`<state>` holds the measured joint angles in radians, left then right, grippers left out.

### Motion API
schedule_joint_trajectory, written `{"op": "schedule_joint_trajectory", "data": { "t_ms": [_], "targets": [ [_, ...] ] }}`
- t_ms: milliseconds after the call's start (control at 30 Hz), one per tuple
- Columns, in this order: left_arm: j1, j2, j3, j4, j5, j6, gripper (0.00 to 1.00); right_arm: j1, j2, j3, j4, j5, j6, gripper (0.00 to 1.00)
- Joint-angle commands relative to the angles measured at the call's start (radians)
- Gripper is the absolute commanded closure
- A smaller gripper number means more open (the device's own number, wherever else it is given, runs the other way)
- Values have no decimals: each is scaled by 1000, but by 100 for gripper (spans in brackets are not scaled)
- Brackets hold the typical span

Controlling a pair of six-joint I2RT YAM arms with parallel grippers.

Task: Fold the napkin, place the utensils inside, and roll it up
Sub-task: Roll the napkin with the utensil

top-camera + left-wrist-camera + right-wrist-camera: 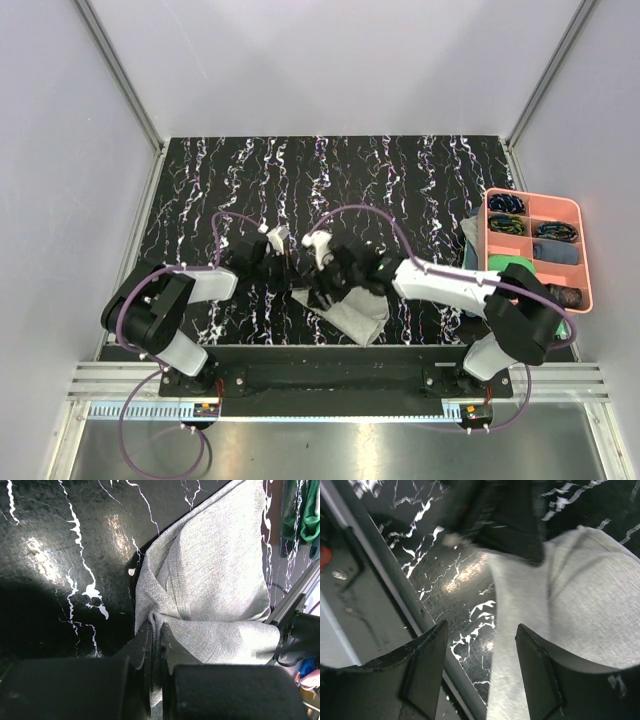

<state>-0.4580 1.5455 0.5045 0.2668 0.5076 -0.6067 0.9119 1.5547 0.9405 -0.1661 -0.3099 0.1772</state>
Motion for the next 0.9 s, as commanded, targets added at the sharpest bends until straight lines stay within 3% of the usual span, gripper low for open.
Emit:
{"op": "schedule_joint_trajectory", "data": {
  "t_ms": [0, 267, 667, 867],
  "targets": [
    [-5, 34, 9, -107, -26, 24, 100, 163, -4, 3, -50, 435, -91, 34],
    [-7, 31, 19, -127, -18, 24, 100, 274, 116, 18, -50, 618, -130, 34],
    [-5, 28, 40, -130, 8, 33, 100, 274, 226, 34, -95, 634, -101, 36],
    [-5, 42, 57, -155, 8, 47, 100, 275, 128, 49, -101, 601, -146, 35]
  ]
}}
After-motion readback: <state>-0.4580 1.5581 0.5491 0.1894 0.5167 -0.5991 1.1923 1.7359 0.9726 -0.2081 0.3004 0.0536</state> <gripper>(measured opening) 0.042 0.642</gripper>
